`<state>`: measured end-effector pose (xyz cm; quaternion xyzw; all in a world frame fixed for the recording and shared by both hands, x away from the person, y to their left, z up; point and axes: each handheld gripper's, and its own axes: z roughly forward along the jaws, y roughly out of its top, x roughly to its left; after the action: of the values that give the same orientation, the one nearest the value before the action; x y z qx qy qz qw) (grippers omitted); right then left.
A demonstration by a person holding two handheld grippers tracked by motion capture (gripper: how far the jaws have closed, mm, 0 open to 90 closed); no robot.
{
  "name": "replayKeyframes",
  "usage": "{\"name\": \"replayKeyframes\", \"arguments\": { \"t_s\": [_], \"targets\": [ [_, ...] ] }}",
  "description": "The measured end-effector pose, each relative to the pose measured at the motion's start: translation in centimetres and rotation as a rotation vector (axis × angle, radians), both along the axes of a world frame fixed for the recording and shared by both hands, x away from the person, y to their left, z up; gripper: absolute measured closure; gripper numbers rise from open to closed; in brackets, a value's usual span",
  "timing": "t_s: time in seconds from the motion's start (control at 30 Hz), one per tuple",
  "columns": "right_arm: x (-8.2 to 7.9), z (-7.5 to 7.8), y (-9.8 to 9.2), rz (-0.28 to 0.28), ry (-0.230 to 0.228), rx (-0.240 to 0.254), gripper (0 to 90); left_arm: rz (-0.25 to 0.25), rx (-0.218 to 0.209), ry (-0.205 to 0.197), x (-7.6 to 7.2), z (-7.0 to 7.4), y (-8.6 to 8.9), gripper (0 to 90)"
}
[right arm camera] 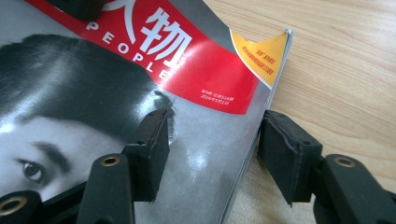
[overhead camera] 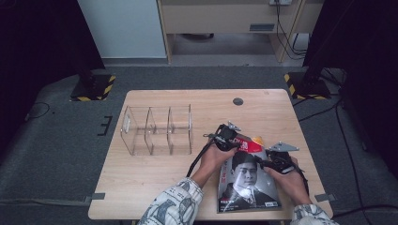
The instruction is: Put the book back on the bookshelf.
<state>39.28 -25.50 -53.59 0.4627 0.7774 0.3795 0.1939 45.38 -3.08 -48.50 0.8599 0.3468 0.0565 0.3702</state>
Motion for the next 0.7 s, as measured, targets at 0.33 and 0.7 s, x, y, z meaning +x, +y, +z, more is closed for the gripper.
{"name": "replayKeyframes", "arguments": {
  "t_s": [0.33, 0.7],
  "targets": [
    [-1.1, 1.8, -3.6, -0.175, -0.082, 0.089, 30.8, 0.01, -0.058, -0.053, -1.0, 1.9, 0.3, 86.0],
    [-0.5, 0.1, -4.0, -0.243, 0.024, -0.027, 25.6, 0.006, -0.107, -0.102, -2.0, 4.2, 1.6, 86.8]
  ]
}}
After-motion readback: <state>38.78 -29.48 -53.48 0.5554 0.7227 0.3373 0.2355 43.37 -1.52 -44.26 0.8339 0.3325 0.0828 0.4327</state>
